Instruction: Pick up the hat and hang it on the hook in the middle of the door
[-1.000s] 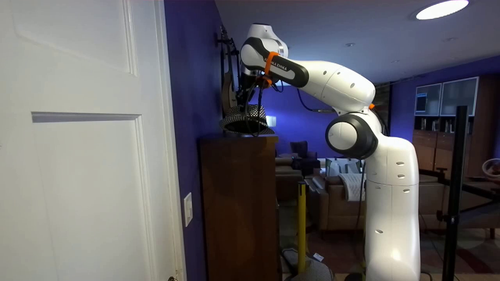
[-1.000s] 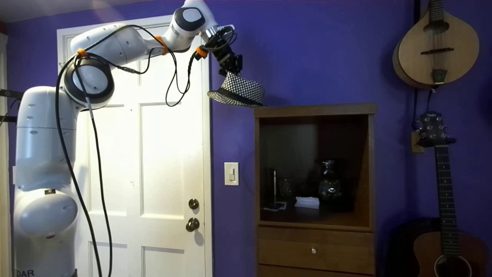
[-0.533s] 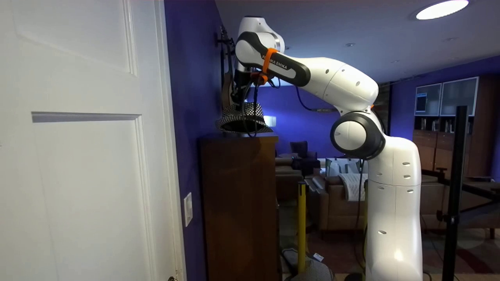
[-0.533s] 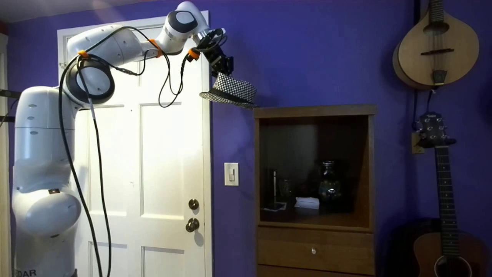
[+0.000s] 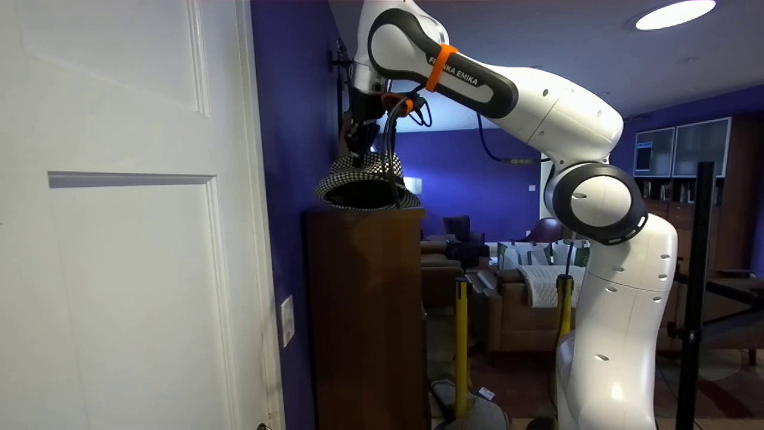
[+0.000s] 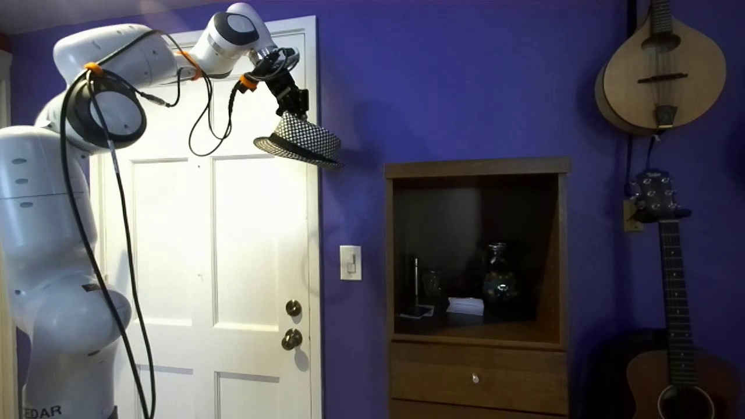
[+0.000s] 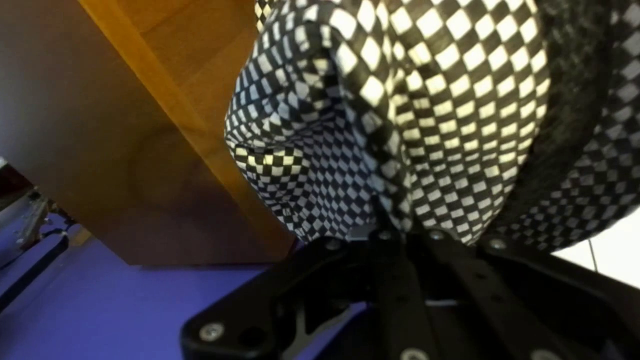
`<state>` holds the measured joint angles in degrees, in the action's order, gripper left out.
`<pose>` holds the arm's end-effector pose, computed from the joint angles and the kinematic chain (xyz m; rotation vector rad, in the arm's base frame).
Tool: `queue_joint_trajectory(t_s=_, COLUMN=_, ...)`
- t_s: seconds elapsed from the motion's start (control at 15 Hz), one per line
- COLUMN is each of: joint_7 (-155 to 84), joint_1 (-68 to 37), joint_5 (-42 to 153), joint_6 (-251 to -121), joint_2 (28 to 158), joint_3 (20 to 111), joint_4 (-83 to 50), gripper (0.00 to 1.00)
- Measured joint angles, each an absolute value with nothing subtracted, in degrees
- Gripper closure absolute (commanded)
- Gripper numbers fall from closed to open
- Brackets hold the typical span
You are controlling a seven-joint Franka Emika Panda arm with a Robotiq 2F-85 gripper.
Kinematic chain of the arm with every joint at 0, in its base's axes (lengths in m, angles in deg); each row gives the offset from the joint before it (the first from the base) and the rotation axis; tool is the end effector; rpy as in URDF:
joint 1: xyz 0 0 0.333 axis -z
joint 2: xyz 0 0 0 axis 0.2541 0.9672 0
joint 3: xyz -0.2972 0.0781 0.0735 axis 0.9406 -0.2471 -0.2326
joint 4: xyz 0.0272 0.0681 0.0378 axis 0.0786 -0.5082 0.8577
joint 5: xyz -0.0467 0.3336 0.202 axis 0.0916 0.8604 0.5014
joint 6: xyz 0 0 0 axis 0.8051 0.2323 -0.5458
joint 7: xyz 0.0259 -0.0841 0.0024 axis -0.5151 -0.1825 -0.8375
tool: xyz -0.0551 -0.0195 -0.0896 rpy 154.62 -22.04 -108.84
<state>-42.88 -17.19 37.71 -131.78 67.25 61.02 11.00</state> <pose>0.4228 -0.0169 0.8893 2.7405 -0.0557 0.6044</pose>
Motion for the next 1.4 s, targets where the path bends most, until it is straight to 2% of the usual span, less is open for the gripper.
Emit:
queue_joint_trajectory(t_s=0.67, joint_7=-17.59, joint_1=-19.52, joint_5=42.33, joint_6=-139.41, joint_2=62.91, joint_3=55.87, joint_4=-6.01, gripper=0.99)
queue_joint_trajectory(t_s=1.4, joint_7=-10.64, joint_1=-19.93, joint_5=44.84, joint_6=-142.71, joint_2=63.0, joint_3=52.57, joint_4=-11.64, gripper=0.96)
